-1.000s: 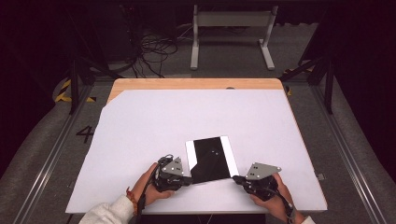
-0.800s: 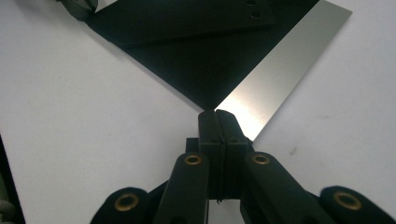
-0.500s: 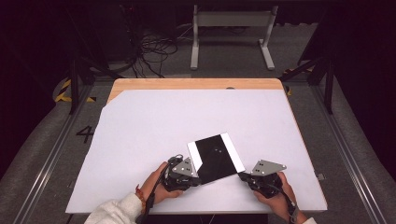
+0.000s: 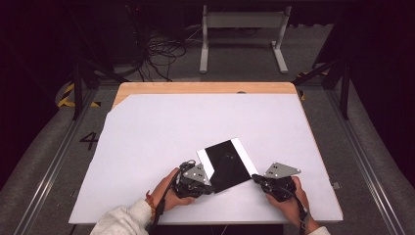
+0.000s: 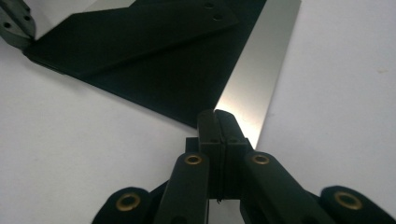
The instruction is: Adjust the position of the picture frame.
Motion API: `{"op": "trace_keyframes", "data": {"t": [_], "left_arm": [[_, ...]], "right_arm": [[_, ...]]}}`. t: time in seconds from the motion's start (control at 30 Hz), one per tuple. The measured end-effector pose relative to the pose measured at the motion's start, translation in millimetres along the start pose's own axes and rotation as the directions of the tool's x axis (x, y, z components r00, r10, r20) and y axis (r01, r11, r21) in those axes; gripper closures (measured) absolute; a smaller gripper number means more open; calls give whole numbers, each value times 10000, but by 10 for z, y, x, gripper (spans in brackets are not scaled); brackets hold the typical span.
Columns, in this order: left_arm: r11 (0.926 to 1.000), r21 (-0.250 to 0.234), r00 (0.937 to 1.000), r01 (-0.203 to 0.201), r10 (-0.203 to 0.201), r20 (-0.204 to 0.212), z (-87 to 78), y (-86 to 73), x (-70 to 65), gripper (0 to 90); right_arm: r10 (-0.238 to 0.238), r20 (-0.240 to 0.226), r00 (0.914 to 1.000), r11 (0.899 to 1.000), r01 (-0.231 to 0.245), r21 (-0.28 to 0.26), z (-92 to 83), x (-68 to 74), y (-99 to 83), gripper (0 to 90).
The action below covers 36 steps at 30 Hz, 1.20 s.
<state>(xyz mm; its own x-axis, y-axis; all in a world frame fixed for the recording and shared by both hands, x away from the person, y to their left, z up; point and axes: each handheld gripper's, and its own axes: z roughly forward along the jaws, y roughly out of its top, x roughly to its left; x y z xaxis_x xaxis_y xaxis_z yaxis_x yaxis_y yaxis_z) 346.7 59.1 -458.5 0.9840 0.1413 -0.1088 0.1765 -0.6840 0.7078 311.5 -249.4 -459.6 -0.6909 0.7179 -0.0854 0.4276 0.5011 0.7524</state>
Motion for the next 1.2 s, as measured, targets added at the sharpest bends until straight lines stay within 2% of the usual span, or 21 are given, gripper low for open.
{"op": "trace_keyframes", "data": {"t": [0.07, 0.13, 0.2, 0.23, 0.3, 0.37, 0.43, 0.53, 0.57, 0.63, 0.7, 0.73, 0.8, 0.83, 0.9, 0.97, 1.03, 1.07, 1.1, 1.13, 1.2], "left_arm": [[9999, -123, 9998, 66, -68, -204, -60, 7, 35, 896], [9989, -399, 9986, 247, -266, -460, -154, 2, 129, 897], [9991, -360, 9962, 222, -251, -831, -196, -10, 192, 896], [9973, -567, 9948, 472, -521, -879, -225, -30, 246, 896], [9963, -617, 9894, 591, -666, -1288, -279, -57, 348, 896], [9935, -831, 9854, 780, -895, -1447, -320, -77, 439, 894], [9931, -844, 9796, 812, -951, -1768, -345, -83, 514, 888], [9920, -904, 9694, 886, -1068, -2213, -353, -94, 623, 882], [9907, -906, 9675, 1016, -1196, -2228, -345, -102, 665, 878], [9888, -944, 9541, 1156, -1369, -2664, -338, -115, 750, 874], [9852, -1027, 9458, 1372, -1612, -2820, -338, -126, 838, 865], [9838, -1076, 9362, 1434, -1701, -3076, -335, -131, 871, 855], [9787, -1178, 9346, 1681, -1962, -2967, -323, -140, 947, 855], [9778, -1195, 9294, 1719, -2012, -3095, -312, -137, 977, 855], [9751, -1220, 9266, 1851, -2146, -3089, -278, -126, 1049, 857], [9738, -1183, 9156, 1943, -2233, -3343, -239, -121, 1103, 854], [9690, -1147, 9123, 2187, -2447, -3282, -211, -113, 1146, 842], [9690, -1147, 9123, 2187, -2447, -3282, -211, -113, 1146, 829], [9638, -1339, 9076, 2305, -2626, -3277, -220, -101, 1177, 829], [9624, -1292, 9110, 2390, -2683, -3132, -207, -102, 1198, 829], [9630, -1187, 9122, 2421, -2675, -3103, -194, -96, 1204, 829]], "right_arm": [[122, 140, 9998, 9999, -122, -6, -13, -30, -14, 900], [414, 121, 9991, 9991, -413, -59, -22, -66, -31, 900], [455, 158, 9988, 9990, -454, -41, -21, -74, -29, 900], [450, 174, 9988, 9990, -449, -31, -19, -73, -26, 900], [430, 260, 9987, 9991, -430, -19, -13, -69, -21, 900], [448, 312, 9985, 9990, -447, -39, -6, -69, -16, 900], [502, 357, 9981, 9987, -501, -29, 7, -78, -5, 900], [664, 380, 9971, 9978, -664, -3, 27, -96, 15, 900], [697, 377, 9969, 9976, -697, 2, 37, -104, 24, 900], [692, 426, 9967, 9976, -694, 22, 57, -114, 43, 900], [658, 502, 9966, 9978, -662, 79, 75, -122, 65, 900], [656, 504, 9966, 9978, -660, 72, 87, -128, 74, 900], [698, 542, 9961, 9975, -702, 58, 104, -140, 86, 900], [701, 529, 9961, 9975, -705, 67, 110, -147, 91, 900], [733, 567, 9957, 9973, -738, 65, 122, -154, 101, 900], [694, 600, 9958, 9975, -701, 88, 130, -161, 111, 900], [711, 623, 9955, 9974, -718, 87, 142, -167, 119, 900], [691, 649, 9955, 9975, -697, 79, 148, -171, 124, 900], [715, 640, 9954, 9974, -722, 80, 159, -182, 132, 900], [724, 642, 9953, 9973, -730, 76, 168, -191, 139, 900], [730, 669, 9951, 9973, -734, 47, 181, -198, 145, 900]]}}
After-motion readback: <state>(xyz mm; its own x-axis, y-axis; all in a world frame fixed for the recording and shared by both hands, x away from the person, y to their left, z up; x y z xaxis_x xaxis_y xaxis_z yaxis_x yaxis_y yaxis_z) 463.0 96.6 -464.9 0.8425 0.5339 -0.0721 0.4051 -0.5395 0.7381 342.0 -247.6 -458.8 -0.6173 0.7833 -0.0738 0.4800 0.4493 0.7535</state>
